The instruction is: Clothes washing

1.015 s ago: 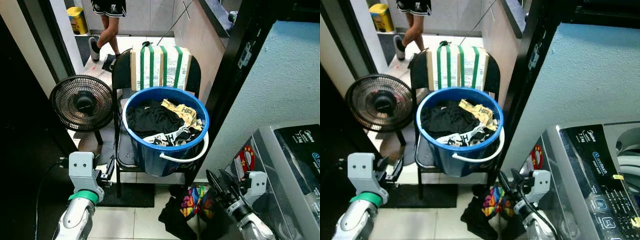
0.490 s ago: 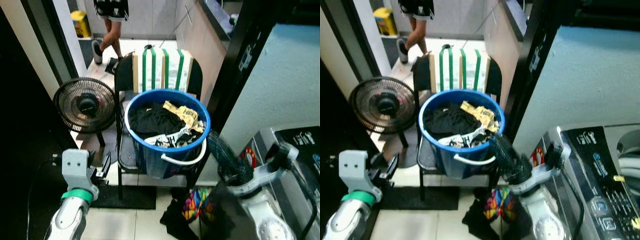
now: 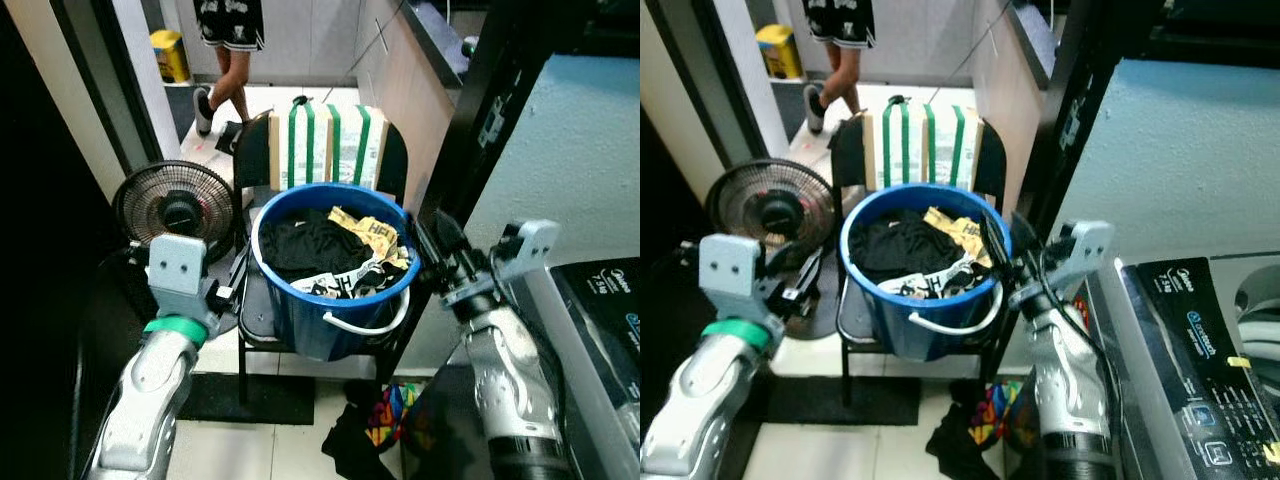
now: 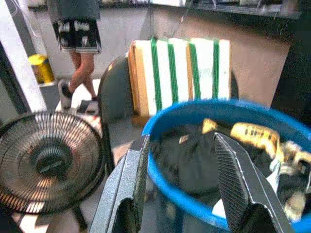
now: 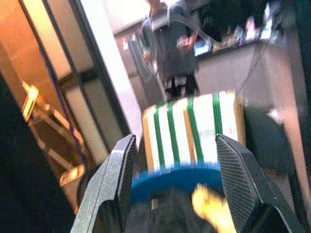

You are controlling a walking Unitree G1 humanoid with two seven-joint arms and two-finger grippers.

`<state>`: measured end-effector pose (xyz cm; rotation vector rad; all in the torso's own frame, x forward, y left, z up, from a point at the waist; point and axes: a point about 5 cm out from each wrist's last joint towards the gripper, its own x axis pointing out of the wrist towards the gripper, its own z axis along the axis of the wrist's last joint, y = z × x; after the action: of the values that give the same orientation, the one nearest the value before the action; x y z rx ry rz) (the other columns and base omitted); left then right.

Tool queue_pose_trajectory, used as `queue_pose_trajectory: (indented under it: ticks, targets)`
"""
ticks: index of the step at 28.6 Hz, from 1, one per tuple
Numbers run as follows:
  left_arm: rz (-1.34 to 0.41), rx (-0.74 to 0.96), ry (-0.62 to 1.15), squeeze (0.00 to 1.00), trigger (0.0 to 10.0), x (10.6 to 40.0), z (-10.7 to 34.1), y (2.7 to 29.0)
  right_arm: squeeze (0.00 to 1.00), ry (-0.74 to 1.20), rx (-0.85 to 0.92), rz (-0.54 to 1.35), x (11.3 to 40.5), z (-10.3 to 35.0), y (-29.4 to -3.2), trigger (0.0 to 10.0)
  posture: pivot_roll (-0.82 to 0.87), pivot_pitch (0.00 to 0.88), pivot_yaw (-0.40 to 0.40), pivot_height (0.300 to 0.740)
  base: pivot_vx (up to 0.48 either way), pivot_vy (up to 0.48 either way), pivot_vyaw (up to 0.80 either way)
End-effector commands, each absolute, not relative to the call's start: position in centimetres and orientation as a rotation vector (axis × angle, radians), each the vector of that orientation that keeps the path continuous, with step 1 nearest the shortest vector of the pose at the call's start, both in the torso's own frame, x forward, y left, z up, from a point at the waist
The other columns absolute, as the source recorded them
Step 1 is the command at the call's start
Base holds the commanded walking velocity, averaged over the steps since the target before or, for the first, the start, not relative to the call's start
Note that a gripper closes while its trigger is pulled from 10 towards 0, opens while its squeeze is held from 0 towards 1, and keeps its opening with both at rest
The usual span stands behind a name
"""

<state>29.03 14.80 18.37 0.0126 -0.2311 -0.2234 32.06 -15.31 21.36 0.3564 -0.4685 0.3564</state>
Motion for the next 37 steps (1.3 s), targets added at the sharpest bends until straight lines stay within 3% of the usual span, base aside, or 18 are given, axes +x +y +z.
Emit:
queue_pose_trajectory:
  ticks: [1,5,8,23,37]
  targets:
    - [-0.207,-0.016,-0.228,0.0,10.0,29.1,17.9,14.9,0.0,-0.448,0.363,0.336,32.1,21.9,-14.8,10.0,0.09,0.0,0.041,0.74,0.0,0.0,0.0]
    - [-0.143,-0.08,-0.26,0.0,10.0,29.5,18.7,15.2,0.0,-0.406,0.378,0.263,32.3,20.9,-15.1,10.0,0.09,0.0,0.041,0.74,0.0,0.0,0.0]
    - [-0.154,-0.007,-0.214,0.0,10.0,29.7,18.7,15.6,0.0,-0.393,0.373,0.196,32.3,19.5,-15.4,10.0,0.1,0.0,0.045,0.74,0.0,0.0,0.0]
    - [-0.11,-0.029,-0.227,0.0,10.0,29.7,19.4,15.8,0.0,-0.324,0.273,0.237,32.1,18.3,-14.0,10.0,0.12,0.0,0.033,0.74,0.0,0.0,0.11]
    - [-0.13,-0.036,-0.232,0.0,10.0,29.8,19.8,15.3,0.0,-0.346,0.267,0.232,31.5,18.0,-14.1,10.0,0.11,0.0,0.038,0.74,0.336,0.0,0.06]
